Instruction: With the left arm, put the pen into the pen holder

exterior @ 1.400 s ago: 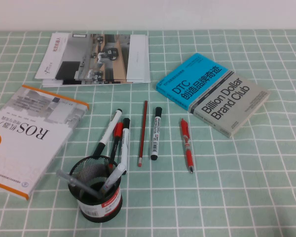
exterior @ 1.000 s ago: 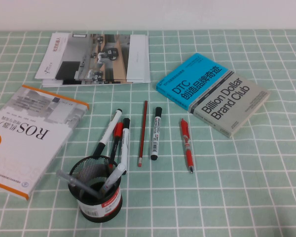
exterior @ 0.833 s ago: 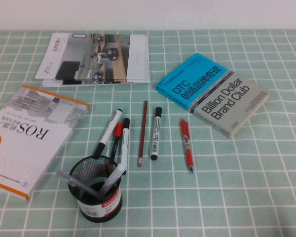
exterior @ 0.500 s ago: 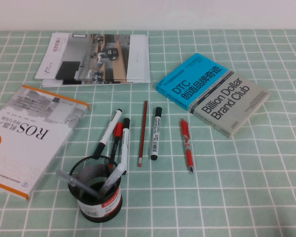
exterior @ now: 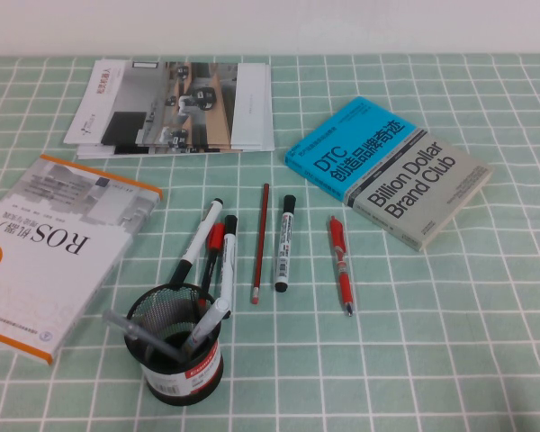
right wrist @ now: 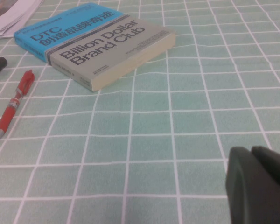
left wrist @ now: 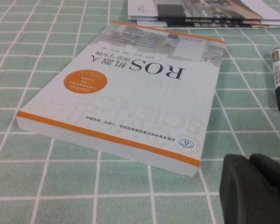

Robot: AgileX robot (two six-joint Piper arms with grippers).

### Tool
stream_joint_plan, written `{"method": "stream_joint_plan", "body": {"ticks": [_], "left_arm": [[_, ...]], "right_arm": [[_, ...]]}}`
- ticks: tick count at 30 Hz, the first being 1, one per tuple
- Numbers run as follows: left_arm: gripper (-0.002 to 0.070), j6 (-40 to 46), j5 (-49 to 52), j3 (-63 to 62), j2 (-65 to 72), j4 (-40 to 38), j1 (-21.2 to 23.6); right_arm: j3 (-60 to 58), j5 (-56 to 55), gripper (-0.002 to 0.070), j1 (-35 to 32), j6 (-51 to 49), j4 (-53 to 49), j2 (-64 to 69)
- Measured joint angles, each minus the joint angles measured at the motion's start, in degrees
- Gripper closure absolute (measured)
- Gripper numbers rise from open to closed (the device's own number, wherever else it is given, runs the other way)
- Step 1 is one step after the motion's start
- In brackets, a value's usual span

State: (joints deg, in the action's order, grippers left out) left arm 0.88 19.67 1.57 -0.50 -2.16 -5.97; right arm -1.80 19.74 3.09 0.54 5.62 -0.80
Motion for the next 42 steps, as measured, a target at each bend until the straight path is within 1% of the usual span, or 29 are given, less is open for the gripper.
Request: {"method": "stream_joint_plan", "body": {"ticks": [3, 6, 14, 24, 28, 33, 42], "left_arm": [[0.0678, -0.11, 0.0, 0.0, 0.0, 0.0, 0.0], [0.0678, -0.21, -0.55, 0.0, 0.0, -2.36, 0.0], [0.0679, -2.58, -7.74, 0.0, 0.0, -18.95, 0.0], [0.0679, -3.01, -9.15, 0.0, 0.0, -24.52, 0.0], [0.0679, -3.01, -5.79, -3.51, 1.85, -25.46, 0.0], [0.0679, -1.82, -0.46, -13.65, 11.62, -25.49, 0.0], [0.0679, 10.65, 17.28, -37.33, 38.92, -25.39, 0.0]], "right_arm": [[0.0, 0.0, 0.0696, 0.0, 0.0, 0.0, 0.0], [0.0, 0.0, 0.0696, 0.0, 0.0, 0.0, 0.0], [0.0, 0.0, 0.0696, 0.0, 0.0, 0.0, 0.0], [0.0, 0.0, 0.0696, 0.0, 0.0, 0.0, 0.0], [0.0, 0.0, 0.0696, 0.0, 0.0, 0.0, 0.0], [0.0, 0.0, 0.0696, 0.0, 0.0, 0.0, 0.0], [0.0, 0.0, 0.0696, 0.0, 0.0, 0.0, 0.0]]}}
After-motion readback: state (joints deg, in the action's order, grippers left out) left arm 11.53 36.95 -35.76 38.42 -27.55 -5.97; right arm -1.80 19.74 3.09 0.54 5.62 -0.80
